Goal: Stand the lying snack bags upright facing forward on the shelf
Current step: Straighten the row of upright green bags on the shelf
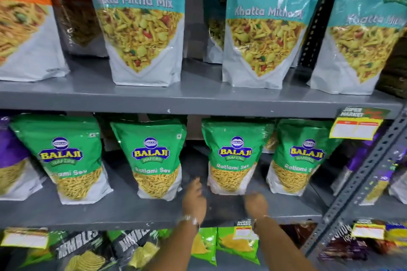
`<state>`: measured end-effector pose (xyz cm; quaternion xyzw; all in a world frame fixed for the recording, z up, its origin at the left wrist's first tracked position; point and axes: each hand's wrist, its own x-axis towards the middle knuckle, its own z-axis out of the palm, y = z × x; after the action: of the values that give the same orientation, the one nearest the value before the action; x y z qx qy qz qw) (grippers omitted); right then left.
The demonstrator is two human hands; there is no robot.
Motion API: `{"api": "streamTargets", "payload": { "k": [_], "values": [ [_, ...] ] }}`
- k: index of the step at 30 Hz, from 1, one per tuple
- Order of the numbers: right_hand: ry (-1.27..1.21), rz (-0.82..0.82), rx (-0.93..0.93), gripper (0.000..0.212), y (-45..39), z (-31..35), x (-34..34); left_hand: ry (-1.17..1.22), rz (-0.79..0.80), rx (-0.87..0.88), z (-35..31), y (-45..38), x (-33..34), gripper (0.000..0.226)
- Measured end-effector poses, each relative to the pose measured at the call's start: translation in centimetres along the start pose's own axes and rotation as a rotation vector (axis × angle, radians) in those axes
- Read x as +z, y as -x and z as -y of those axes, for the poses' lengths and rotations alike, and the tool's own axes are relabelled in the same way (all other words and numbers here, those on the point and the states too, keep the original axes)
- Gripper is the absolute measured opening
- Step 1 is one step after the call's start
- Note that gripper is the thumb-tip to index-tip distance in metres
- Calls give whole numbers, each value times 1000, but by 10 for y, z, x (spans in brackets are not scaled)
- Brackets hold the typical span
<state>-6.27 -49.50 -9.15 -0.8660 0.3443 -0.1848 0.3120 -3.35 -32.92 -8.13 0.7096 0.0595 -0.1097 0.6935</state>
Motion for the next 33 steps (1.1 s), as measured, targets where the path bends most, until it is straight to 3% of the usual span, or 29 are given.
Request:
{"api": "streamTargets", "payload": {
  "k": [1, 2, 4, 6, 8, 13, 17, 25, 29, 31, 33],
  "values": [
    [39, 70, -72, 40, 15, 1, 13, 60, -107, -20, 11, 10, -11, 41],
    [10, 198, -30, 39, 35, 6, 22, 84, -239, -36, 20, 19, -24, 33],
    [-210, 410, -22, 33, 72, 33, 42, 114, -523, -67, 30, 24, -59, 23],
    [-293, 437, -76, 23, 88, 65, 57, 105, -630, -134, 27, 15, -98, 32],
    [-323, 573, -104, 38, 96, 97, 67, 66, -565, -93, 14, -2, -138, 47],
    [-257, 659, -88, 69, 97, 131, 80, 84, -167, 38, 2, -39, -162, 66],
    [-217, 675, -108, 87, 88, 129, 90, 55, -126, 103, 5, -37, -146, 67],
    [-250, 675, -162, 83, 84, 124, 88, -190, -117, 119, 3, -33, -150, 65],
    [-237, 707, -224, 77, 84, 122, 93, -203, -84, 98, 2, -38, -157, 64],
    [-267, 725, -156, 78, 83, 123, 90, -204, -62, 123, 2, -36, -156, 61],
    [-297, 595, -56, 58, 91, 126, 92, -193, -105, 145, 3, -35, -154, 57]
  ]
}}
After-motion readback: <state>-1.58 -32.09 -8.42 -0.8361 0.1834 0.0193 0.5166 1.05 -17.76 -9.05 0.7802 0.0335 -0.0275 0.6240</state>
